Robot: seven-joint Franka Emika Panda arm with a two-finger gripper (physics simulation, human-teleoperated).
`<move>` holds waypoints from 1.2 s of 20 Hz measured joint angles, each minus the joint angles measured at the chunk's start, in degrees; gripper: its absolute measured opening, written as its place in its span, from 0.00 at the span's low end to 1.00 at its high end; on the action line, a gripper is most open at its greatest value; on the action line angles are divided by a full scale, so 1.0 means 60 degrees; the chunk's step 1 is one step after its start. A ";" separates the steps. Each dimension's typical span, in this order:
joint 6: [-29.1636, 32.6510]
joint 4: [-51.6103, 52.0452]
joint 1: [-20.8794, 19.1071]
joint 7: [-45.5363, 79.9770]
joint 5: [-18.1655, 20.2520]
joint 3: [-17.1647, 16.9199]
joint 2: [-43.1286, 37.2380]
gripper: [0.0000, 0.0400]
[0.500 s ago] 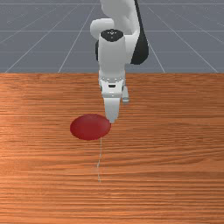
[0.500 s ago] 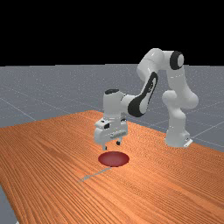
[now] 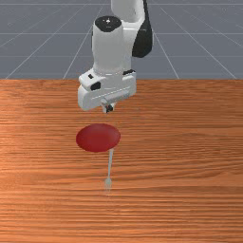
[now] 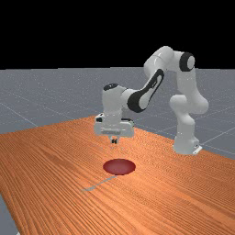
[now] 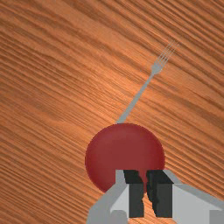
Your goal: Put the fork on the plate
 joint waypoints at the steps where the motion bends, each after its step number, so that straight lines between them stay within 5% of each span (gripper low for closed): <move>1: -0.0340 0.0196 0.0168 0.1739 0.0172 -0.0227 0.0101 0.05; 4: -0.1021 0.0609 0.0408 0.4787 0.0654 -0.0602 0.0358 0.01; 11: -0.0665 0.1979 0.0306 0.5589 0.1465 -0.0386 0.1763 0.00; 12: -0.0550 0.2479 0.0245 0.5582 0.1565 -0.0320 0.2288 0.39; 13: -0.0424 0.2918 0.0182 0.5587 0.1639 -0.0271 0.2819 0.63; 15: 0.0060 0.3699 0.0061 0.5573 0.1762 -0.0188 0.3789 0.86; 21: 0.1712 0.4421 -0.0143 0.5228 0.1916 0.0052 0.5843 0.99; 24: 0.1712 0.4757 -0.0195 0.5478 0.1897 0.0038 0.6069 0.87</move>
